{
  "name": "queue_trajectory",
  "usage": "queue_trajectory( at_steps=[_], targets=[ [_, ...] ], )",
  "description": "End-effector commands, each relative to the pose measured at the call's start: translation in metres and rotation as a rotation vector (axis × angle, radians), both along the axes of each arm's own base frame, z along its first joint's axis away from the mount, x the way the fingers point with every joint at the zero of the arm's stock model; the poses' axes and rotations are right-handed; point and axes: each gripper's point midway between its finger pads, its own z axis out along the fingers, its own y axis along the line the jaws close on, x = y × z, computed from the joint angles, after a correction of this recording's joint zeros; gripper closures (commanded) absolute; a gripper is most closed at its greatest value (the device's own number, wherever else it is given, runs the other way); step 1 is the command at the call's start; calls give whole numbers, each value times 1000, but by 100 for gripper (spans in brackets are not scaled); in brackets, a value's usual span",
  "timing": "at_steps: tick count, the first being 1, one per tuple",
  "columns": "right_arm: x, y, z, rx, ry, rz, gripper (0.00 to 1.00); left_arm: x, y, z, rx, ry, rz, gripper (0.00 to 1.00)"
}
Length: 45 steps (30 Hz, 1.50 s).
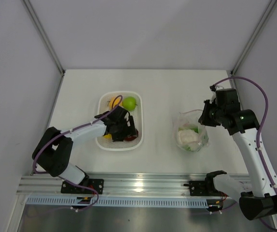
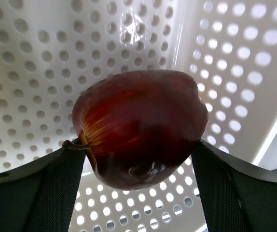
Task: Place the food in the zip-top bag and seal the zipper
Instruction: Pick up the fake fruit from the bin.
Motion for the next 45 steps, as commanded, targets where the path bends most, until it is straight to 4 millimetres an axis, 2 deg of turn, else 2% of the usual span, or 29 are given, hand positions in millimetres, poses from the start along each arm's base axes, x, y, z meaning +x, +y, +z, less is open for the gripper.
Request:
queue_trajectory(
  at_steps=[1, 12, 15, 16, 20, 25, 31, 37, 41, 45],
  targets=[
    [6, 5, 10, 0, -39, 35, 100, 12, 0, -2, -30, -23, 28, 14],
    [6, 7, 5, 2, -34, 34, 100, 28, 1, 0, 13, -42, 37, 24],
    [13, 12, 1, 7, -15, 47, 100, 38, 0, 8, 23, -78, 28, 17],
    [12, 12, 0, 3, -6, 50, 100, 39, 2, 8, 32, -78, 28, 10],
    [17, 14, 0, 9, -29, 44, 100, 40, 5, 13, 46, -80, 38, 1],
    [26, 21, 2, 8, -20, 65, 100, 54, 12, 22, 103, -107, 47, 0],
    [30, 24, 4, 5, -25, 76, 100, 64, 13, 9, 115, -96, 51, 1],
    [34, 26, 6, 5, -26, 74, 100, 76, 16, 6, 122, -105, 74, 0],
    [33, 30, 6, 10, -26, 80, 100, 89, 22, 11, 170, -148, 70, 1],
    [32, 31, 4, 4, -21, 83, 100, 96, 27, 26, 183, -210, 81, 0]
  ],
)
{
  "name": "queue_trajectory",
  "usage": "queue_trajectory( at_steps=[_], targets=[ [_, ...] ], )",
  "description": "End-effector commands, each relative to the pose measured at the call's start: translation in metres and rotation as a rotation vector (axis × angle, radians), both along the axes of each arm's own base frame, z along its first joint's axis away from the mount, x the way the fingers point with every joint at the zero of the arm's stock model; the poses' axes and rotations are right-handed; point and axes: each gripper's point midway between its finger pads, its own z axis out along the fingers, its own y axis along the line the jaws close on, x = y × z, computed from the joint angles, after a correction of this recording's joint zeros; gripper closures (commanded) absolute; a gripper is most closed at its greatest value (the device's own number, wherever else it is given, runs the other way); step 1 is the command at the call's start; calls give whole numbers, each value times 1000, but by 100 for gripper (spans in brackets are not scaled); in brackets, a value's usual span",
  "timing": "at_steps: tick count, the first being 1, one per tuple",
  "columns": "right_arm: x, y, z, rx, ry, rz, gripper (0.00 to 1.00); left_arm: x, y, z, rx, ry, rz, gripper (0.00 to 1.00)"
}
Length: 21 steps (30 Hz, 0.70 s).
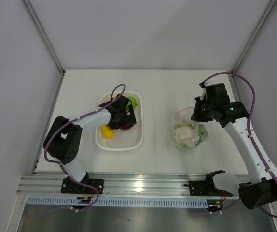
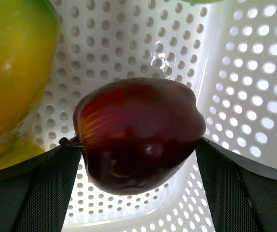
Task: Place the food in the zip-top bag and seal the zipper
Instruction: Pick up the fake fruit from the bin.
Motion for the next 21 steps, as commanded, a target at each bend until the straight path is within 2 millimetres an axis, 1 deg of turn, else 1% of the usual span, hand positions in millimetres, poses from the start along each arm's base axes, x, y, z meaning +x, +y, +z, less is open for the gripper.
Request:
queue_trajectory(
  at_steps=[1, 3, 4, 5, 10, 13, 14, 18, 21],
  targets=[
    [11, 4, 18, 10, -69, 1, 100, 23, 6, 30, 20, -127, 3, 0],
    [11, 3, 18, 5, -71, 0, 100, 26, 8, 33, 35, -139, 4, 0],
    [11, 3, 19, 6, -72, 0, 100, 32, 7, 38, 37, -150, 6, 0],
    [12, 3, 18, 7, -72, 1, 100, 34, 8, 40, 47, -153, 5, 1],
    [13, 3, 21, 3, -78, 6, 100, 45, 16, 50, 98, -191, 33, 0],
    [14, 3, 21, 1, -75, 5, 100, 46, 15, 52, 95, -205, 21, 1],
    [14, 4, 24, 6, -82, 6, 100, 49, 14, 54, 95, -215, 11, 1],
    [14, 5, 26, 11, -87, 7, 100, 51, 13, 51, 102, -199, -5, 1],
    [14, 5, 26, 7, -86, 6, 100, 48, 10, 47, 92, -187, -11, 1]
  ],
)
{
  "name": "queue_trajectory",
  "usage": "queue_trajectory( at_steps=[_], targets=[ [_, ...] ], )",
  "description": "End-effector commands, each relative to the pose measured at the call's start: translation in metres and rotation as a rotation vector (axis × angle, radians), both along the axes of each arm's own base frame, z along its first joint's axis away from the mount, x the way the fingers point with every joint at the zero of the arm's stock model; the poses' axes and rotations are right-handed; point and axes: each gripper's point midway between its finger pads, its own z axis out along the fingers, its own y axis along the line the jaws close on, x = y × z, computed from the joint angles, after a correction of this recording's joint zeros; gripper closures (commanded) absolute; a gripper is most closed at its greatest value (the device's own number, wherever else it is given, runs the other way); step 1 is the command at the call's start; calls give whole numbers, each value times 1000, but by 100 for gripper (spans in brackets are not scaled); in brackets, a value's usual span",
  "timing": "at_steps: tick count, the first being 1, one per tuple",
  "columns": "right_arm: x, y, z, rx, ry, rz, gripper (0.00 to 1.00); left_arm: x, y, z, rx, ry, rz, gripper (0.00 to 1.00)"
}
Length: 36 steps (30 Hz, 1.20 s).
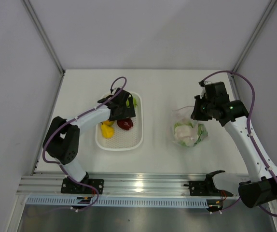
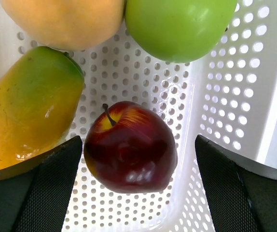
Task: Place the food in the zip-top bag and seal the zipper
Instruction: Pick up the fake fruit from the bin.
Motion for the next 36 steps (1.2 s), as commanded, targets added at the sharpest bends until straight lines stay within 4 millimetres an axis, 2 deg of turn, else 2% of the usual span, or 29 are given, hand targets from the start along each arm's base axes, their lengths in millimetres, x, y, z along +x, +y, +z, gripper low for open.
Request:
queue_trajectory(
  at_steps=[1, 8, 12, 15, 27, 30, 33, 36],
  targets=[
    [10, 2, 22, 9, -78, 2, 100, 8, -2, 9, -13, -28, -11, 1],
    [9, 3, 21, 13, -74, 7, 100, -12, 0, -2, -60, 16, 26, 1],
    [7, 4, 20, 14, -71, 7, 100, -26, 11, -9, -22, 94, 118, 1],
    [6, 5, 19, 17, -70, 7, 100, -29, 7, -12, -19, 103, 108, 1],
    [4, 5, 23, 10, -77, 4, 100, -12, -1, -22, 11, 91, 95, 3],
    [5, 6, 19, 13, -68, 6, 100, -6, -3, -21, 15, 72, 76, 10],
    [6, 5, 17, 7, -65, 2, 100, -3, -6, -16, 3, 60, 66, 20],
    [5, 4, 17, -1, -66, -1, 100, -6, -10, -7, -35, 37, 50, 38]
  ],
)
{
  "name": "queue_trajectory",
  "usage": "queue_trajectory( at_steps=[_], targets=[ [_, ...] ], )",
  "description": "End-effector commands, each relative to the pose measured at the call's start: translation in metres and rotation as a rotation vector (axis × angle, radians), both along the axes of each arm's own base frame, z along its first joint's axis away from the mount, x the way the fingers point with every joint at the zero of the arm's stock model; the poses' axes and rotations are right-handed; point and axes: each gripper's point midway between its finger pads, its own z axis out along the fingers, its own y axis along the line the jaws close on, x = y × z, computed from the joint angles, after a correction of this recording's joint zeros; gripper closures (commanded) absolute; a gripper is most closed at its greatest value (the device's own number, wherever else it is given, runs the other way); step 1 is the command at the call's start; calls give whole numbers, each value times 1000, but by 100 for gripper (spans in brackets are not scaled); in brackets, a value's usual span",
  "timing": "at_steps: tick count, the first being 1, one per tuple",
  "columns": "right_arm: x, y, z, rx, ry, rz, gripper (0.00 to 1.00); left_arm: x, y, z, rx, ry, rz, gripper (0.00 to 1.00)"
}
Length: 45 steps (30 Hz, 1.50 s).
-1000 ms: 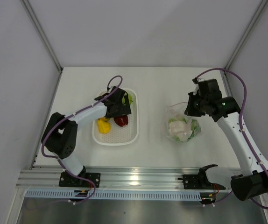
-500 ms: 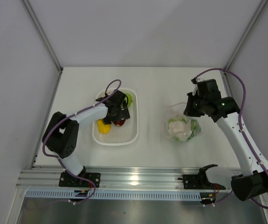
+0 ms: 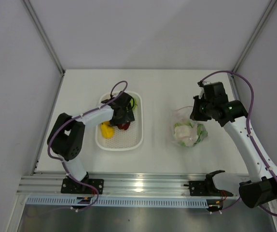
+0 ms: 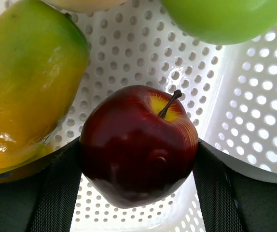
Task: Place the food in the zip-top bag and seal the zipper
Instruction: Pick up the fake fruit from the bin, then place the fake fruit in the zipper food storage bag.
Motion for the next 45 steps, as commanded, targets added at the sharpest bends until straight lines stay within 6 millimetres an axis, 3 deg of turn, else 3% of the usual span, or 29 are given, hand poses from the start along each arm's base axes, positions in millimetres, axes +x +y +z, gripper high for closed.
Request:
queue_trajectory(
  at_steps=[1, 2, 3, 5, 6, 9, 13, 14, 15, 16, 17, 20, 21, 23, 24, 25, 27, 28, 32, 34, 40, 45],
  targets=[
    [7, -1, 17, 4, -64, -14, 100, 11, -10, 24, -53, -86, -27, 42],
    [7, -1, 17, 4, -64, -14, 100, 10, -12, 27, -65, -93, -40, 49],
    [7, -1, 16, 6, -63, -16, 100, 9, -13, 33, -79, -108, -45, 63],
    [7, 1, 16, 10, -62, -14, 100, 4, -11, 38, -84, -110, -55, 74],
    [8, 0, 16, 11, -61, -18, 100, 3, -11, 42, -87, -114, -57, 86],
    [7, 0, 15, 9, -55, -20, 100, -7, -6, 65, -108, -155, -65, 99],
    [7, -1, 17, 11, -62, -36, 100, -22, -12, 119, -204, -268, -128, 100],
    [6, -1, 18, 11, -60, -36, 100, -29, -19, 147, -260, -331, -166, 99],
    [5, -1, 19, 13, -62, -41, 100, -33, -25, 161, -301, -361, -196, 99],
    [5, -1, 21, 16, -64, -41, 100, -42, -36, 177, -364, -382, -253, 99],
    [3, -1, 23, 21, -65, -47, 100, -51, -50, 207, -444, -451, -319, 100],
    [0, 3, 28, 42, -68, -43, 100, -87, -90, 251, -664, -504, -546, 99],
    [-2, 5, 30, 56, -66, -37, 100, -92, -102, 274, -731, -577, -607, 99],
    [-6, 9, 31, 82, -59, -36, 100, -115, -126, 290, -808, -580, -734, 99],
    [-8, 13, 33, 104, -55, -22, 100, -116, -139, 300, -828, -594, -770, 100],
    [-10, 15, 34, 117, -51, -18, 100, -128, -153, 299, -842, -570, -822, 99],
    [-14, 21, 37, 153, -43, -5, 100, -131, -177, 291, -848, -545, -871, 99],
    [-17, 23, 37, 157, -31, 2, 100, -142, -190, 301, -880, -546, -905, 99],
    [-23, 22, 40, 169, -22, -7, 100, -144, -228, 301, -899, -531, -913, 99],
    [-27, 23, 42, 185, -19, -6, 100, -142, -244, 284, -858, -485, -896, 100],
    [-32, 33, 51, 258, -22, 5, 100, -103, -244, 242, -712, -430, -639, 99],
    [-32, 39, 56, 296, -25, 11, 100, -88, -246, 229, -652, -400, -542, 99]
  ],
)
